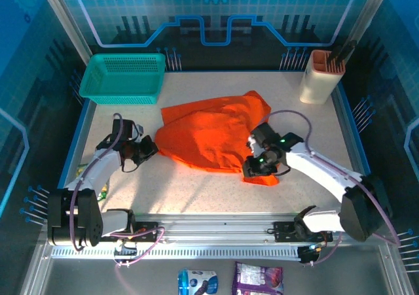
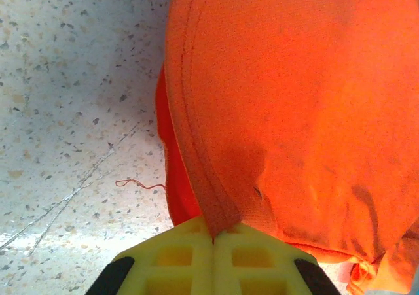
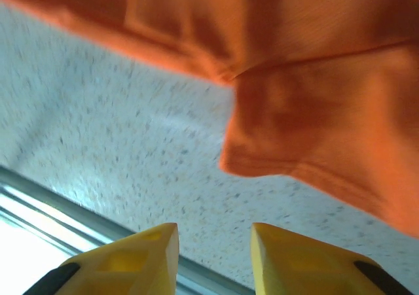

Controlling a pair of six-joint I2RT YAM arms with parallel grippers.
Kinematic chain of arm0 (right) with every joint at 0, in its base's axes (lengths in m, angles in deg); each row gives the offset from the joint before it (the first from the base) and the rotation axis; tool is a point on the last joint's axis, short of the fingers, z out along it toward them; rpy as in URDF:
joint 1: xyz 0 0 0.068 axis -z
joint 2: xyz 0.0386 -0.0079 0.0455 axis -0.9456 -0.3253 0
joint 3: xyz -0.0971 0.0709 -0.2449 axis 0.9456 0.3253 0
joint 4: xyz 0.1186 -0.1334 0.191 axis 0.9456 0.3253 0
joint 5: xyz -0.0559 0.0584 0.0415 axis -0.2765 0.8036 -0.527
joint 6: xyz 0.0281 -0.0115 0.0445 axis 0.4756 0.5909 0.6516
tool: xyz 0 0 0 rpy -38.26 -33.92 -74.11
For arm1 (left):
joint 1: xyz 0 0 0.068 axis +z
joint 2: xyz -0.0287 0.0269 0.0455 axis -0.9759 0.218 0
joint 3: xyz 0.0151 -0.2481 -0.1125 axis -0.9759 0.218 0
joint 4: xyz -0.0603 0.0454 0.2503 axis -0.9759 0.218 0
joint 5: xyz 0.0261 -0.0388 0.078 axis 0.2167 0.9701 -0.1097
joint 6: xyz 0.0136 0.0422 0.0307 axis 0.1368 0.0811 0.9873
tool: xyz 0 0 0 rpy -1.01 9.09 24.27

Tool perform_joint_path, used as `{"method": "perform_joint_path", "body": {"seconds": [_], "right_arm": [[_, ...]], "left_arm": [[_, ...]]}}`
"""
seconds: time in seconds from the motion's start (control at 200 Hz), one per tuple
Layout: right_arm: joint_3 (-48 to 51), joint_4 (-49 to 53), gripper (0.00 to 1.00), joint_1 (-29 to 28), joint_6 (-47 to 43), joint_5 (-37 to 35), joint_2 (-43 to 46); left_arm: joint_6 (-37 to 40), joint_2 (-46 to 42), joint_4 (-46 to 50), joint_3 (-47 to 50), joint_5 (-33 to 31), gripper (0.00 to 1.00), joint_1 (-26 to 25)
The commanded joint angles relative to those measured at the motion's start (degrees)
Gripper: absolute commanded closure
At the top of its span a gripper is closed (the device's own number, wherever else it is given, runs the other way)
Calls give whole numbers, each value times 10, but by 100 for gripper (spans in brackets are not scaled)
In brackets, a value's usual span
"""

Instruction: Fold the inside-out t-shirt

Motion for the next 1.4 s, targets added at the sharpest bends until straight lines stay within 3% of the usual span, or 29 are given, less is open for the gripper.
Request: {"method": "perform_joint_path", "body": {"seconds": [0.0, 0.075, 0.19, 0.32, 0.47, 0.575, 0.891, 0.996, 1.171, 1.396], "right_arm": [[47, 16, 68, 74, 0, -41, 44], [87, -5, 69, 132, 5, -55, 73], [115, -48, 58, 172, 10, -67, 71], [109, -116, 62, 227, 8, -23, 30], [92, -173, 69, 246, 6, 38, -4], [86, -199, 63, 262, -2, 42, -45], [47, -282, 58, 342, -8, 48, -194], [28, -262, 56, 345, -12, 14, -197], [24, -206, 53, 337, -25, -44, -121], [45, -139, 55, 258, -31, -6, -17]], "left_arm": [[11, 1, 9, 6, -7, 100, -2], [12, 3, 11, 4, -8, 100, -2], [13, 4, 11, 1, -8, 100, -2], [11, 10, 8, -1, -7, 100, -2], [17, 14, 17, -11, -25, 100, 1], [19, 20, 12, -13, -37, 100, 13], [26, 81, -8, -45, -36, 100, 33], [29, 94, -10, -53, -33, 100, 34], [32, 101, -9, -62, -43, 100, 37], [34, 100, -6, -69, -35, 100, 38]]}}
